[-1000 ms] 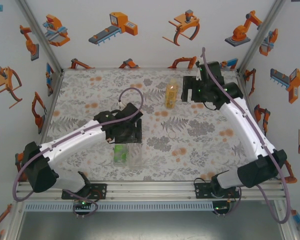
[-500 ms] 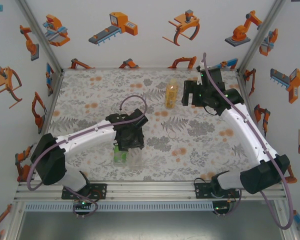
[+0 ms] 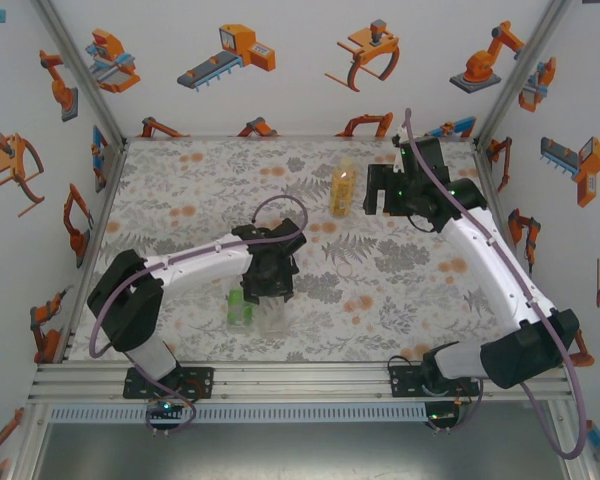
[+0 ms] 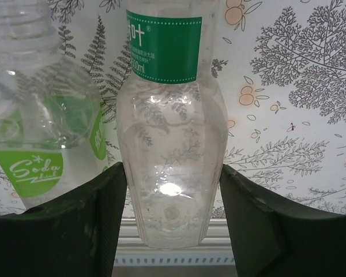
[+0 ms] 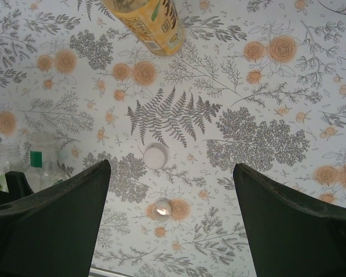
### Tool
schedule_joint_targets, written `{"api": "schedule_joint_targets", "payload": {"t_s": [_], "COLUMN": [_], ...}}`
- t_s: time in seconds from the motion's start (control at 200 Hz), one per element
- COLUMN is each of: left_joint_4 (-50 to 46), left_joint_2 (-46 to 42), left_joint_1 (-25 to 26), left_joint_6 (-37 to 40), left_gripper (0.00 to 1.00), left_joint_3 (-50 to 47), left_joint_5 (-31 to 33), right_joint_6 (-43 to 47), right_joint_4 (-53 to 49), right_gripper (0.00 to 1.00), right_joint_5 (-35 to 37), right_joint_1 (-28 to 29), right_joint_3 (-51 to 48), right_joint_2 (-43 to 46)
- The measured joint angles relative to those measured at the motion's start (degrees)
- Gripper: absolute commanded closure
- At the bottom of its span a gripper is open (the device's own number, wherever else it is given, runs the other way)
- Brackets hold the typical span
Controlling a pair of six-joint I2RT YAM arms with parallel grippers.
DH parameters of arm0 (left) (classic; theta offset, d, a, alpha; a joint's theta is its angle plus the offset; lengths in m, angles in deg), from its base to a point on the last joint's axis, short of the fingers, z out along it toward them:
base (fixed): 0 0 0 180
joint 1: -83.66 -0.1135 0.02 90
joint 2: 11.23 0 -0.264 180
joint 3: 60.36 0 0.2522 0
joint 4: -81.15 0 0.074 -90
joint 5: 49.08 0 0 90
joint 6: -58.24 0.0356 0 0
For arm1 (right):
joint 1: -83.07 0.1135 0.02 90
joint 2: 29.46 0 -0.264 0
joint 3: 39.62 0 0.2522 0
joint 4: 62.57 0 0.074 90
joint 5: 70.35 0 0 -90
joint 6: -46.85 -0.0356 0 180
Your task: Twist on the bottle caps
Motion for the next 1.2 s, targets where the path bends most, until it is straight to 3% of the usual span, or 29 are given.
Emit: {"api": "schedule_joint_targets", "payload": {"t_s": [0.195,0.411,0.481,0.541,0.616,0.816,1.197], "left_joint_4": [0.39,1.73,1.57,1.14,0.92,0.11,-0.31], "left_joint_2": [4.28,10.69,12.46,13.99,15.28,15.32,15.47], "left_joint_1": [-1.31,-6.99,-8.35,-8.98,-9.01,-7.72,-5.27], "left_joint_6": [5.92,12.66,14.40,15.56,16.31,16.00,14.95], "left_gripper": [0.48,0.48,0.44,0.33,0.28,0.28,0.35], "left_joint_3": [5.05,13.18,15.72,18.10,19.89,18.67,17.22], "left_joint_5": [-0.68,-2.71,-3.10,-3.48,-3.80,-4.07,-3.82], "right_joint_6": [0.02,0.02,0.02,0.02,0.02,0.02,-0.04], "right_joint_4": [-0.13,-0.83,-1.09,-1.14,-1.18,-1.57,-1.55], "right_gripper": [0.23,0.23,0.23,0.23,0.23,0.23,0.23], "right_joint_5": [0.79,1.11,1.14,1.18,1.36,1.51,1.31], "right_joint_1": [0.00,0.00,0.00,0.00,0.00,0.00,0.00], "right_joint_3": [0.00,0.00,0.00,0.00,0.00,0.00,-0.02], "right_joint_2": [0.17,0.55,0.61,0.66,0.76,1.09,1.14]}}
